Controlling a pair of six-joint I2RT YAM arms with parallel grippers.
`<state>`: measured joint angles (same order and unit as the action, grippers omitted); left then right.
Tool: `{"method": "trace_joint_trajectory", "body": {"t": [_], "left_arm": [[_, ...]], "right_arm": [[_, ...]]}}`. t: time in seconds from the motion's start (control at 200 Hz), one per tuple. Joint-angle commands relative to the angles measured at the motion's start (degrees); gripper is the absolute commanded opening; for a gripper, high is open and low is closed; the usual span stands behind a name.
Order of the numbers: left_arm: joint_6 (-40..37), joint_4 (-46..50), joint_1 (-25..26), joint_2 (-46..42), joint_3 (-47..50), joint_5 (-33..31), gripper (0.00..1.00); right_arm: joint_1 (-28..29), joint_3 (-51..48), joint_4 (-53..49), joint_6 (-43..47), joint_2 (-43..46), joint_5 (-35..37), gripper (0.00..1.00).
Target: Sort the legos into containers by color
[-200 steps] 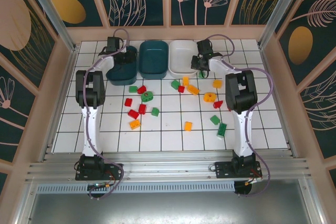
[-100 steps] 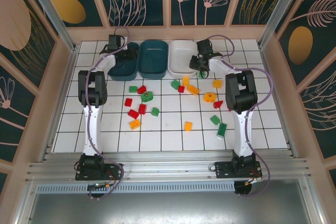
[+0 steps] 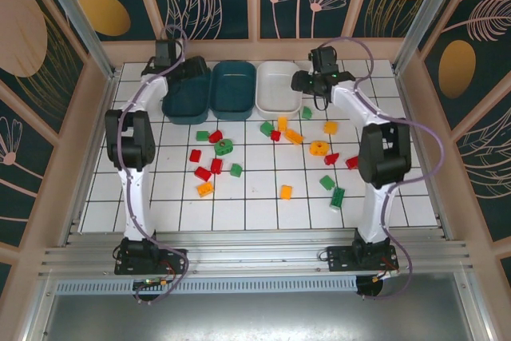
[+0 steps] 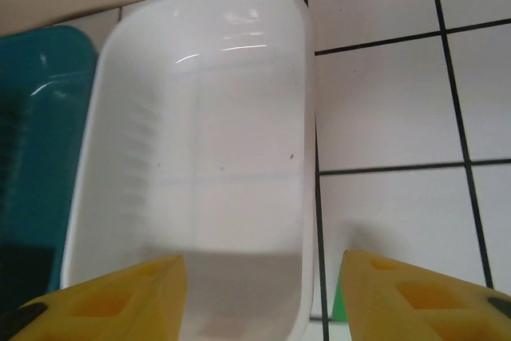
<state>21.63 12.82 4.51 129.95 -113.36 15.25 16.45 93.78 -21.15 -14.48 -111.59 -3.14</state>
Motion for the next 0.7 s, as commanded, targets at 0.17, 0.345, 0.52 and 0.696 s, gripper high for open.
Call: {"method": "trace_joint_trajectory", "body": {"t": [0.17,0.345,0.52,0.696], "left_arm": [[17.9,-25.2,0.8,-27.1,34.1,7.1,0.72],[24.3,-38.4,7.3,-47.6,66.3,1.3,0.79],[26.8,-40.9,11.7,-58.1,82.0,1.1,0.99],[26.0,-36.8,12.0,-68.2,88.6,1.6,0.98]], "right_arm": [[11.5,-23.9,4.6,-5.9,13.9,10.7,0.59],[25.3,-38.4,3.7,-21.1,22.0,20.9,0.63],[37.0,-44.6,-3.3,-35.0,24.5,26.4,0.65],[43.4,-47.2,-5.3,-42.3,24.1,24.9,0.66]]}}
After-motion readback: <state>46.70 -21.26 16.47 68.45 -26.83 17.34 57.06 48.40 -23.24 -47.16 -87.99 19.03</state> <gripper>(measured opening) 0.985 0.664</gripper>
